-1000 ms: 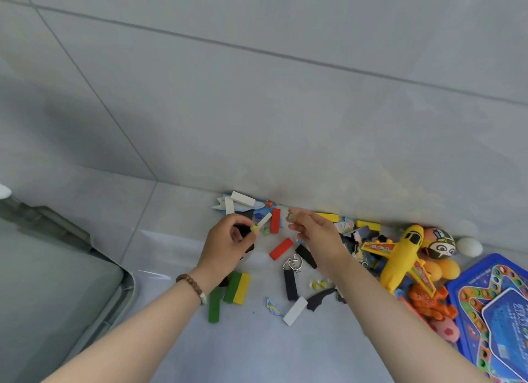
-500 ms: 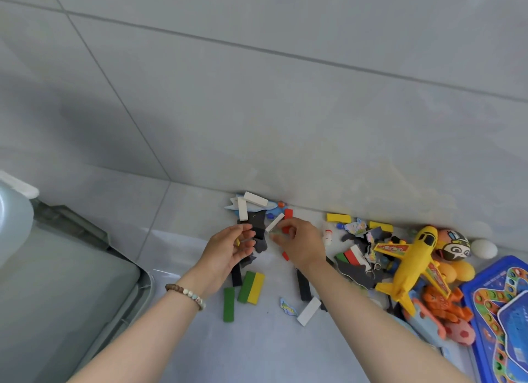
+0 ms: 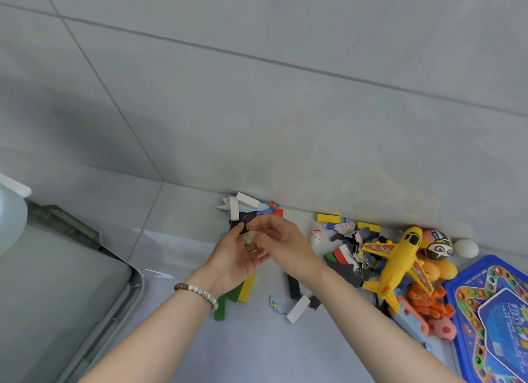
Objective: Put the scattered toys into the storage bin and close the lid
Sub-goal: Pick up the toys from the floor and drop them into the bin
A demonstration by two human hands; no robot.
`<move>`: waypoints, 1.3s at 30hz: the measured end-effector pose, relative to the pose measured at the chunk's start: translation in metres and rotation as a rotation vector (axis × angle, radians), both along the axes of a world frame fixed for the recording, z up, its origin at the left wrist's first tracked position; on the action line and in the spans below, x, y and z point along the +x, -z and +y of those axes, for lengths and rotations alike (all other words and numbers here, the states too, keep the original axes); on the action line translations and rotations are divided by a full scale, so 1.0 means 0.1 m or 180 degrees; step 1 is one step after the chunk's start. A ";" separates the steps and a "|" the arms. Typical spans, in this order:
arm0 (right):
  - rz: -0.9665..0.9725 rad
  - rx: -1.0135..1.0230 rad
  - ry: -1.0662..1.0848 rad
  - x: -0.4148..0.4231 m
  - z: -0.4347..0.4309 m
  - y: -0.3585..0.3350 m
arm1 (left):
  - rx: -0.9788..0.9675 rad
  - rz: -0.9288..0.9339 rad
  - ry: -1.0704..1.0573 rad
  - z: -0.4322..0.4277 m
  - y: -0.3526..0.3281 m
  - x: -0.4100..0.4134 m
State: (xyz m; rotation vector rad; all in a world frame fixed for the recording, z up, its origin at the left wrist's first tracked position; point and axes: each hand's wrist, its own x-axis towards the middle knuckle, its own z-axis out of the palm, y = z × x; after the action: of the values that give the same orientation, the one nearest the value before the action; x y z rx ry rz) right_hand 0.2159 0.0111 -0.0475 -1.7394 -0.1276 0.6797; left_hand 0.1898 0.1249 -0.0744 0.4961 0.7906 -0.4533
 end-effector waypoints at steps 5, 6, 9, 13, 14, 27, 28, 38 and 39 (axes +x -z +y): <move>-0.0655 -0.0604 0.1284 0.22 -0.53 0.22 | 0.0535 0.0300 0.0120 -0.07 0.02 0.05; -0.0658 -0.0959 0.1437 0.25 -0.66 0.30 | 0.0759 0.0288 0.0260 -0.09 0.04 0.05; -0.0408 -0.1788 0.1404 0.24 -0.85 0.52 | 0.0938 0.0228 0.0269 -0.15 0.11 0.04; -0.0459 -0.2007 0.1353 0.23 -0.78 0.59 | 0.0637 0.0177 0.0034 -0.17 0.13 -0.01; -0.0482 -0.2032 0.1352 0.23 -0.78 0.60 | 0.0605 0.0166 0.0025 -0.17 0.13 -0.02; 0.0003 -0.0045 0.1373 0.10 -0.64 0.40 | 0.0312 0.0052 -0.0133 -0.26 0.10 -0.02; 0.0000 -0.0136 0.1595 0.12 -0.66 0.45 | 0.0406 0.0105 -0.0171 -0.25 0.10 -0.02; -0.0345 -0.1293 0.1162 0.27 -0.50 0.78 | 0.0389 0.0145 -0.0173 -0.12 0.15 -0.10; -0.0370 -0.1379 0.1118 0.28 -0.50 0.79 | 0.0347 0.0139 -0.0177 -0.11 0.15 -0.11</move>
State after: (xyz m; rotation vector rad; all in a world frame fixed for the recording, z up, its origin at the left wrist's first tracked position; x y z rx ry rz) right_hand 0.2435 -0.0388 -0.1263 -2.1472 0.2598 0.3614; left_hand 0.1791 0.1136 -0.0890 0.5655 0.8724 -0.3718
